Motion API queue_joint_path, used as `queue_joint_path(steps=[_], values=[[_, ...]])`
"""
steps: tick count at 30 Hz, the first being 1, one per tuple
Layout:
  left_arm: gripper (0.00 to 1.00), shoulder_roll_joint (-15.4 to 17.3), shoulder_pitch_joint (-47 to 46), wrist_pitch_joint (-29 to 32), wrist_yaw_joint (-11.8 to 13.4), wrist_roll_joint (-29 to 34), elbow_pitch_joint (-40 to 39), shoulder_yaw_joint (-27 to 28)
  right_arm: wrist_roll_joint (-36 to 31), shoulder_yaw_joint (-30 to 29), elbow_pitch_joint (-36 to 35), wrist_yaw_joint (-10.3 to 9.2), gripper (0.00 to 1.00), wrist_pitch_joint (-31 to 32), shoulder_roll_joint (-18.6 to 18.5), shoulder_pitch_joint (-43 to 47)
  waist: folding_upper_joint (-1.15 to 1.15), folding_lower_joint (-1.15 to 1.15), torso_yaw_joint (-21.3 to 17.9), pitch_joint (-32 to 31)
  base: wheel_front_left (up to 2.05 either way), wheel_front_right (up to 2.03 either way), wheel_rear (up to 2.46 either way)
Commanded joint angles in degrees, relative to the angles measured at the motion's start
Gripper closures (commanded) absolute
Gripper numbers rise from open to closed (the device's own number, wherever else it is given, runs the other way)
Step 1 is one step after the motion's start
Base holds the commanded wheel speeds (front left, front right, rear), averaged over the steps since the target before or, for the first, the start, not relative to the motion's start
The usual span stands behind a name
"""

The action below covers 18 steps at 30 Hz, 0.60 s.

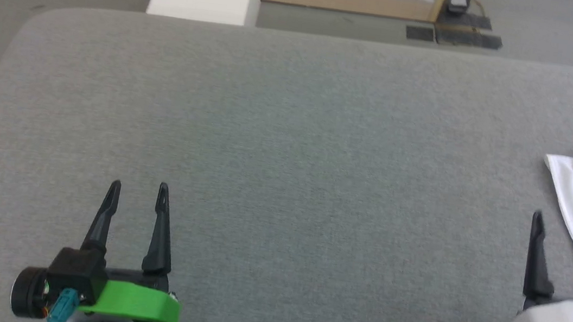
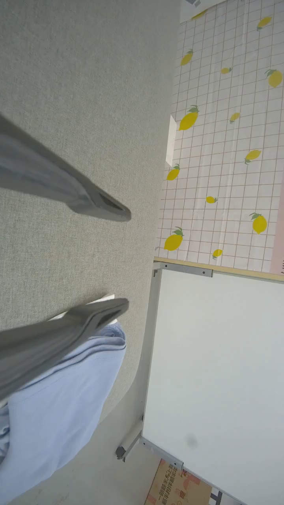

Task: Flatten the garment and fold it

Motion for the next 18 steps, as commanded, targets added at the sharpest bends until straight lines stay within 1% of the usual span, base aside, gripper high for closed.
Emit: queue_joint_path(steps=[1, 3, 9, 18], values=[[0.00, -0.3, 1.1, -0.2, -0.2, -0.1, 0.3, 0.2, -0.9, -0.2, -0.5, -0.06, 0.00, -0.7, 0.4, 1.4, 0.00, 0.01, 1.8, -1.8, 0.00, 0.00, 0.00], [0.00, -0.5, 1.8, -0.2, -0.4, -0.2, 0.6, 0.4, -1.7, -1.0, -0.7, -0.06, 0.00, -1.1, 0.6, 3.1, 0.00, 0.01, 2.2, -2.2, 0.00, 0.00, 0.00], [0.00, -1.0, 4.4, -0.2, -0.8, 0.2, 1.1, 0.8, 1.9, -3.0, 1.1, -0.06, 0.00, -2.3, 0.7, 7.1, 0.00, 0.01, 2.9, -3.8, 0.00, 0.00, 0.00], [0.00, -1.2, 6.4, -0.2, -0.8, 0.2, 1.3, 0.9, 3.2, -3.0, 2.6, -0.06, 0.00, -2.8, 0.7, 8.1, 0.00, 0.01, 2.6, -5.1, 0.00, 0.00, 0.00]])
